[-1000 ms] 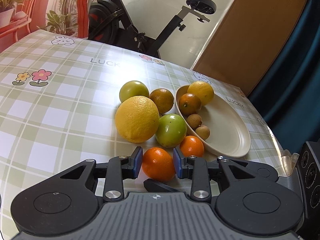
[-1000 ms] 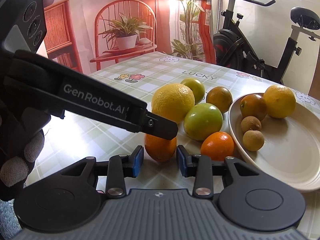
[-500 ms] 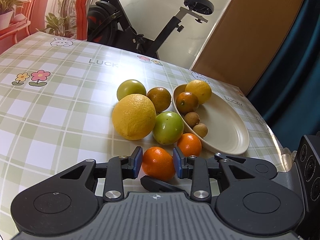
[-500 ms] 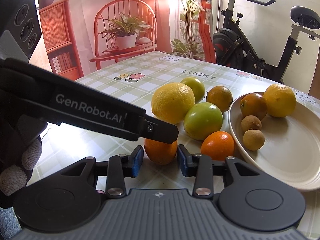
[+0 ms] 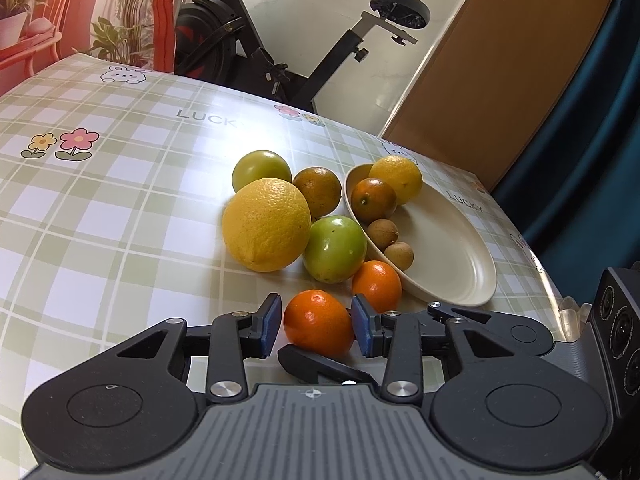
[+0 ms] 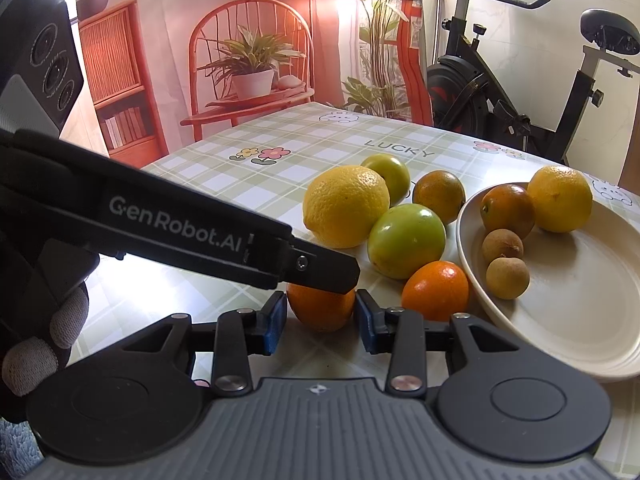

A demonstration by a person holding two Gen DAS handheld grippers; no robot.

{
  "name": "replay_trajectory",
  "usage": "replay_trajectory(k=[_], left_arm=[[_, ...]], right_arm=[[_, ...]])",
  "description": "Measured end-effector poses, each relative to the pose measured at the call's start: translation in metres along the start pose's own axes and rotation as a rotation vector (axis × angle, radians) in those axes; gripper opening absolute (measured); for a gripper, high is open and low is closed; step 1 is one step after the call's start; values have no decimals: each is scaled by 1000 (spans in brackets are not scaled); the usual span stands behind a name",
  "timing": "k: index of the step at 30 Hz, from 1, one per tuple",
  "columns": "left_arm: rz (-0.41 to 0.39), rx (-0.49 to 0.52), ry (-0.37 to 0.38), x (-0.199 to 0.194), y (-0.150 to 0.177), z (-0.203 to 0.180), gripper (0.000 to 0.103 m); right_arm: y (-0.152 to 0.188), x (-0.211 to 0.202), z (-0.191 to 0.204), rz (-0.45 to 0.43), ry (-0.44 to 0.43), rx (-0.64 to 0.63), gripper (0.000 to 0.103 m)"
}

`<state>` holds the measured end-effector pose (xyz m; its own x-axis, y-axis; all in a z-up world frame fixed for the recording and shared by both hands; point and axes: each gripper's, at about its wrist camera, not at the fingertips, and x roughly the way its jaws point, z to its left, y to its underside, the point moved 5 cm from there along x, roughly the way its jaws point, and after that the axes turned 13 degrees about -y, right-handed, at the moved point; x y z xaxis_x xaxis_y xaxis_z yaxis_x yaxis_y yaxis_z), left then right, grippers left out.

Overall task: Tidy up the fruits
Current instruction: 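Close both grippers around the small orange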

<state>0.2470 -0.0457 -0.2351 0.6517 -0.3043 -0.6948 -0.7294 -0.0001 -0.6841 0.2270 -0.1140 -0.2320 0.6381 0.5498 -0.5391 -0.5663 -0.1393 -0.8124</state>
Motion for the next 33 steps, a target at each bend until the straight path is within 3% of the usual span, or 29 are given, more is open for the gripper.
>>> replay_trajectory(k=[25, 31, 33], left_arm=[[-18, 37, -10, -6, 1, -5, 40], [-55, 114, 1, -14, -12, -27, 40], [-53, 99, 24, -13, -20, -34, 40]], right_arm=[[1, 0, 7, -6, -2, 5, 38], [-3, -20, 1, -84, 14, 50, 38], [-6, -29, -3, -114, 26, 65, 38]])
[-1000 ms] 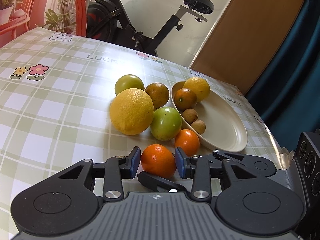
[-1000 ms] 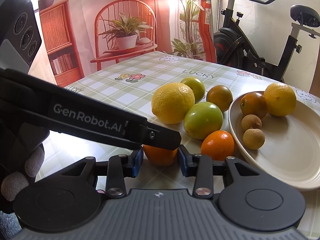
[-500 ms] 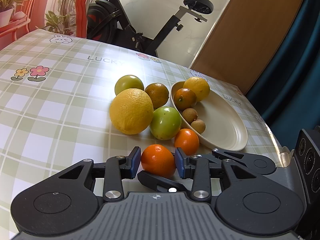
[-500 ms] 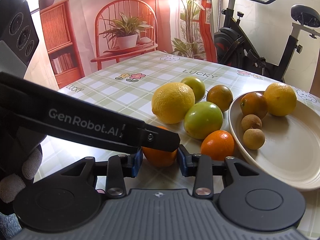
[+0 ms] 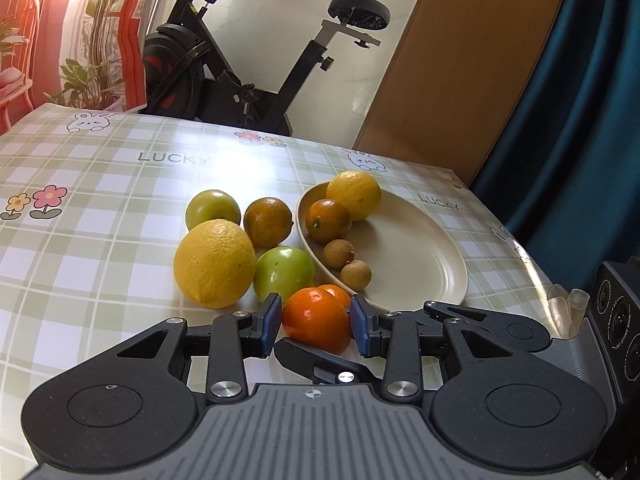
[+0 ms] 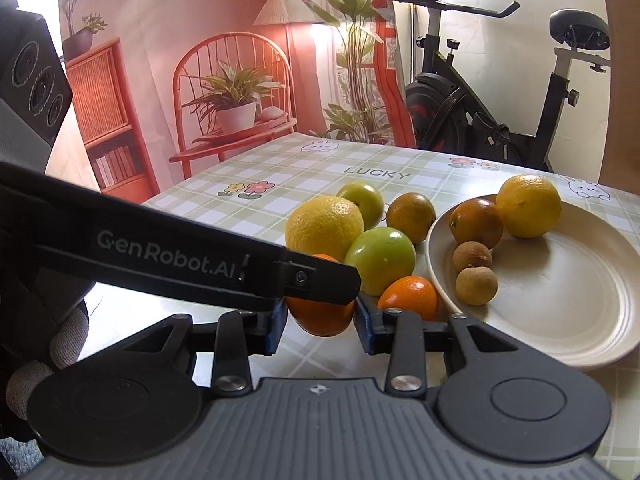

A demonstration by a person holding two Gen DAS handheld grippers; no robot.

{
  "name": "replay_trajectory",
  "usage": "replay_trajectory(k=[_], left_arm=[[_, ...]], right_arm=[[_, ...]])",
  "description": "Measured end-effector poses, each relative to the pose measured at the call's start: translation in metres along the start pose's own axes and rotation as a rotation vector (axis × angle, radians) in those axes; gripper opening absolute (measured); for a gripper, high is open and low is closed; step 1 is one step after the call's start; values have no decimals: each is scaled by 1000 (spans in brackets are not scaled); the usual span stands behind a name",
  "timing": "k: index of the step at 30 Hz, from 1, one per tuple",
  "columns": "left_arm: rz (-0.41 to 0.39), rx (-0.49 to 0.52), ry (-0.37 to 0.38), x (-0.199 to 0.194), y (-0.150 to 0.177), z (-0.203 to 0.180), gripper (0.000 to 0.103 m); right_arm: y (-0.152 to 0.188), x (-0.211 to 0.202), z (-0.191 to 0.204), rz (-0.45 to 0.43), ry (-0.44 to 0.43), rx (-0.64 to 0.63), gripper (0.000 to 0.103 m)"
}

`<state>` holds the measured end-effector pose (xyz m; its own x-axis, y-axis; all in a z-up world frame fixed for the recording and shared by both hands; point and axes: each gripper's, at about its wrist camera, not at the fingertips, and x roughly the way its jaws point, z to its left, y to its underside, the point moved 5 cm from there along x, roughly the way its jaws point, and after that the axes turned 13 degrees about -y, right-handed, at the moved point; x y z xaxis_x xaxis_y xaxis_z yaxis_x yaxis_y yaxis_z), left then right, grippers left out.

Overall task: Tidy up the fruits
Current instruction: 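Close both grippers around the small orange, then lift the orange with both grippers and carry it over the plate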

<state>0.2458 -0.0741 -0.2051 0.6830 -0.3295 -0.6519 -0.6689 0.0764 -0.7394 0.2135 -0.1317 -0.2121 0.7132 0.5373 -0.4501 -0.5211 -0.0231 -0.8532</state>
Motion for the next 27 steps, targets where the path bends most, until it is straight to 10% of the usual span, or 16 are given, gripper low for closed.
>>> replay_trajectory(k=[5, 27], left_arm=[[7, -54, 72, 13, -19, -12, 39], [-117, 2, -32, -49, -23, -31, 40]], right_arm=[[-15, -19, -17, -67, 47, 54, 38], [-38, -58, 10, -130, 36, 6, 38]])
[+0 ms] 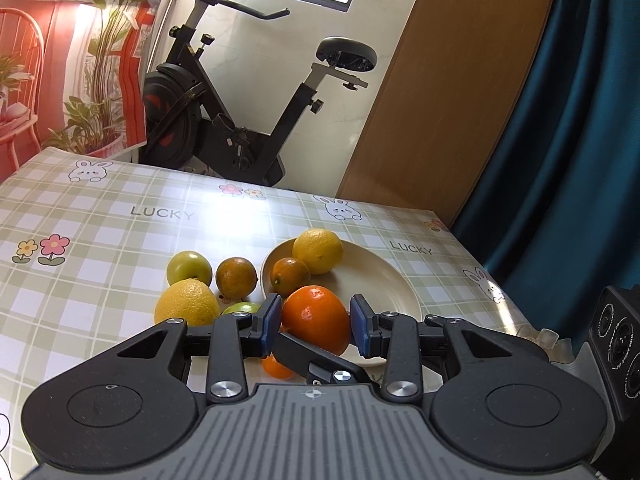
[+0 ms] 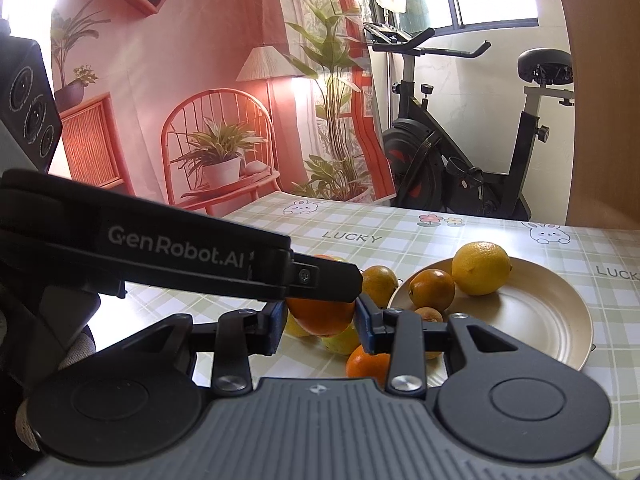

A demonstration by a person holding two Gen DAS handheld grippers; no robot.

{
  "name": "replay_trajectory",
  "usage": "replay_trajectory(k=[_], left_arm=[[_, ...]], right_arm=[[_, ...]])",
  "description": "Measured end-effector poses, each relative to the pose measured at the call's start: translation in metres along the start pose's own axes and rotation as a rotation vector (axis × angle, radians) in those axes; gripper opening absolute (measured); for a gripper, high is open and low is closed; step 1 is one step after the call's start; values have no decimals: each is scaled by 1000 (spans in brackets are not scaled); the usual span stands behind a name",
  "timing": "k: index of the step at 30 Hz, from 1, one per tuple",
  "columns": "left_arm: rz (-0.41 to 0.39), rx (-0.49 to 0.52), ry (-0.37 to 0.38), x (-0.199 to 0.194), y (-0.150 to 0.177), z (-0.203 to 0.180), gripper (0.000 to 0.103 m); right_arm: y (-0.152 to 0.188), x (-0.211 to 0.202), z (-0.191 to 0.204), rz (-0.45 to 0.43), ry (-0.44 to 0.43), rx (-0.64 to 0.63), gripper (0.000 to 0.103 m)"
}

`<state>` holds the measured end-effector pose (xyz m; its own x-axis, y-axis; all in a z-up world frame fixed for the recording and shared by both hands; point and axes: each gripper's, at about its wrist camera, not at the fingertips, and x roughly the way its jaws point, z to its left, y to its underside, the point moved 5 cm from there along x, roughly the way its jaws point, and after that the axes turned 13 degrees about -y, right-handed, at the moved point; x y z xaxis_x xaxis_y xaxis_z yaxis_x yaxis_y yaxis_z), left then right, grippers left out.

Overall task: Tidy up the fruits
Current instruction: 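Lift the orange with both grippers and carry it over the plate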

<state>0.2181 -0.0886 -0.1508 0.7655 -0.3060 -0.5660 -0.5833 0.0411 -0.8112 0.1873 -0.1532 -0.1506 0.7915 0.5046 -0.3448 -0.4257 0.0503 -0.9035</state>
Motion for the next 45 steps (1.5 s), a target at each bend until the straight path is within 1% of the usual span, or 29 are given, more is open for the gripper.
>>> replay_trajectory(k=[2, 5, 9, 12, 14, 16, 20, 24, 33, 37, 41, 45], left_arm=[[-24, 38, -9, -7, -8, -5, 40], [-60, 63, -15, -18, -25, -11, 40], [-110, 91, -6, -26, -54, -19, 40], [-128, 118, 13, -19, -70, -26, 40], [-118, 136, 20, -7, -74, -31, 40], [-97, 158, 35, 11, -76, -33, 40], [-15, 133, 85, 53, -70, -36, 40], [40, 172, 91, 92, -61, -50, 40], [171, 194, 122, 167, -46, -73, 40], [209, 205, 110, 188, -39, -82, 40], [218, 231, 85, 197, -35, -90, 40], [227, 234, 79, 200, -35, -89, 40]], right_arm=[[-6, -4, 4, -12, -3, 1, 38], [-22, -10, 3, -26, -16, 21, 38], [-57, -20, 4, -58, -16, 6, 38], [-80, -25, 0, -87, -6, -8, 38], [-89, -24, -6, -92, 6, -20, 38], [-92, -20, -14, -87, 27, -40, 38], [-83, -8, -44, -58, 44, -1, 38], [-65, 1, -78, -23, 70, 56, 38], [-31, 12, -160, 22, 118, 210, 38], [-18, 17, -181, 49, 153, 228, 38], [-10, 22, -193, 64, 182, 231, 38], [-5, 27, -198, 77, 198, 225, 38]])
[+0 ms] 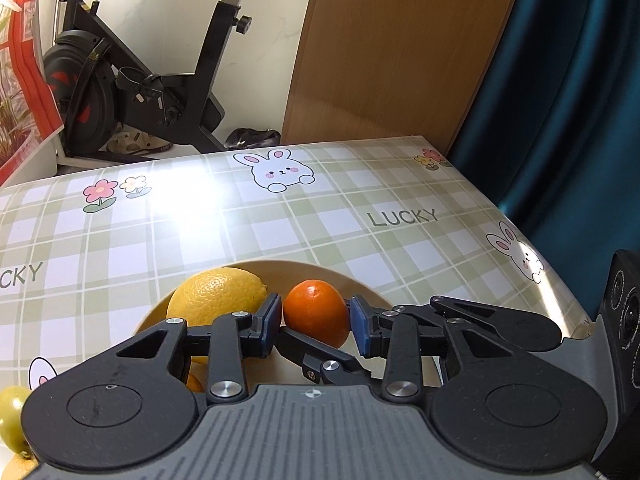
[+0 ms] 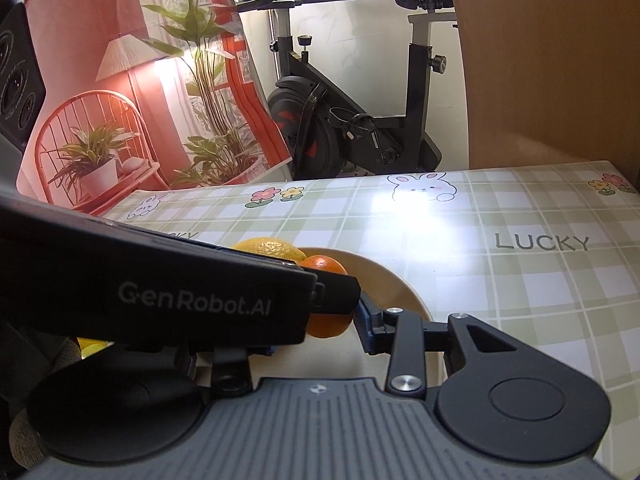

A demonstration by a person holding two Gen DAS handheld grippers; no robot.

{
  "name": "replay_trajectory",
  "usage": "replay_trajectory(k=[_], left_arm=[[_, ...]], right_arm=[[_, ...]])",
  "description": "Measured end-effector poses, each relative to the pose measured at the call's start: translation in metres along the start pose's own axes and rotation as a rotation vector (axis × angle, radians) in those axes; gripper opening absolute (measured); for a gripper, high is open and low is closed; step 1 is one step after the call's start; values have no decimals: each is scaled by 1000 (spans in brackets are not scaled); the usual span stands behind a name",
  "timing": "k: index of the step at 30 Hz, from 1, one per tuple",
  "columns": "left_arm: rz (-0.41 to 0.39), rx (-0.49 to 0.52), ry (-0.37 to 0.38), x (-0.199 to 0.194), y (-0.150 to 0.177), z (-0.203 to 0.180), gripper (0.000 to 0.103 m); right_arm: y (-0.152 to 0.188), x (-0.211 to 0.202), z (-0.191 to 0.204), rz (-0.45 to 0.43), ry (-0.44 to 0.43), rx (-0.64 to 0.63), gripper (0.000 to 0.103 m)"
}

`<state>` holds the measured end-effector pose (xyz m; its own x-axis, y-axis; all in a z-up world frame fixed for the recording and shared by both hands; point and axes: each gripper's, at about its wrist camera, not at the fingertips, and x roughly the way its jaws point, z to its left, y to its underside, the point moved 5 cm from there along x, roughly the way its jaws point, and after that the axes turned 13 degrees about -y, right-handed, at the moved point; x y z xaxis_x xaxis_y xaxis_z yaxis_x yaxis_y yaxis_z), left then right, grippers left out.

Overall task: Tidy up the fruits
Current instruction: 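Lift the orange with both grippers and carry it over the plate, then lower the orange onto the plate and open both grippers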

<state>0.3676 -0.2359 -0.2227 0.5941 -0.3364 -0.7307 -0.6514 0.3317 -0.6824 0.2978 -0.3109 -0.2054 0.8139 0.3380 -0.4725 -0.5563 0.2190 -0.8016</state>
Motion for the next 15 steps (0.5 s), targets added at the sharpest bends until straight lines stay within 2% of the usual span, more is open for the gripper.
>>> replay_trajectory(k=[5, 11, 15], left_arm=[[10, -11, 6, -1, 0, 5, 40], [5, -6, 8, -5, 1, 4, 39], [1, -15, 3, -9, 0, 8, 39]], right_arm=[[0, 6, -1, 7, 7, -8, 38], [1, 10, -7, 16, 79, 10, 39], [3, 10, -2, 5, 106, -32, 40]])
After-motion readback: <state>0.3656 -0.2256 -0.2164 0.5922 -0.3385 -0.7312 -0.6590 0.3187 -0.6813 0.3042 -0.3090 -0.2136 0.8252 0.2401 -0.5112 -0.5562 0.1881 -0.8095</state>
